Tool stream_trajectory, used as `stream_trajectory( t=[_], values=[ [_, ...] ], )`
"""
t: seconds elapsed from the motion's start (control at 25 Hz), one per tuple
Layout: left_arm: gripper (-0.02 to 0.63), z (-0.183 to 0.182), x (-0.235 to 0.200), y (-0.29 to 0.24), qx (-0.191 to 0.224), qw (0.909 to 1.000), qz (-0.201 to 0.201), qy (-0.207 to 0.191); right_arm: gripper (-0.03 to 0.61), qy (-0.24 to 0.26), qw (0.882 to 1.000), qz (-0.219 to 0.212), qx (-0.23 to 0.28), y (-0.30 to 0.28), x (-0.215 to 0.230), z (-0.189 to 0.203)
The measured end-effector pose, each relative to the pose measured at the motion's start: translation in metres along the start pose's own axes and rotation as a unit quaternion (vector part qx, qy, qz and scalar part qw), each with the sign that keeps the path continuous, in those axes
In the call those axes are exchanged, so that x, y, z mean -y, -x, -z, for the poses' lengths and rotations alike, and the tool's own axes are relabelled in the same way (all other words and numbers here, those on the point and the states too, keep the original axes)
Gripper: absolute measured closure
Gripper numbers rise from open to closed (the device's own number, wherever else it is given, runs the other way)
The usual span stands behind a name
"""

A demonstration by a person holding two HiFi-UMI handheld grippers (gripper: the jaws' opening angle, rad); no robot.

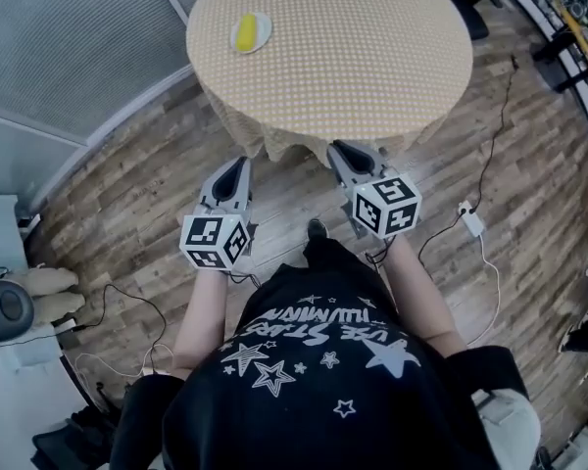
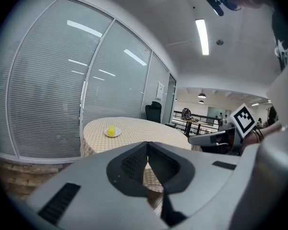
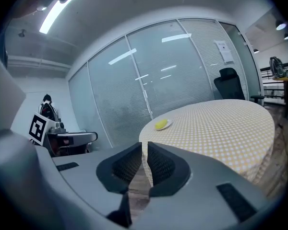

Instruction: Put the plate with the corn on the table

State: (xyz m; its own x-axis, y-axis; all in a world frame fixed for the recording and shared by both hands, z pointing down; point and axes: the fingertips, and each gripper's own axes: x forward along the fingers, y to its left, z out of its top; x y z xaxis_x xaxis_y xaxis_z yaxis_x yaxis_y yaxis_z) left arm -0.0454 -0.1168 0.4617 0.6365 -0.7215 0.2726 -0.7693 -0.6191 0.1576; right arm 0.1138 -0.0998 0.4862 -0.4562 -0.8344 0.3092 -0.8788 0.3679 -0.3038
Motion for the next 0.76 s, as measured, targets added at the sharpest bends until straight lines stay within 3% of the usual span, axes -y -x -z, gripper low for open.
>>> stream_trajectory(
  t=[0.76],
  values=[
    [0.606, 0.051, 0.003, 0.202, 0.021, 0.9994, -0.022, 0.014, 0.538, 0.035, 0.999, -0.028, -0.004, 0.059, -0.171, 0.07]
  ],
)
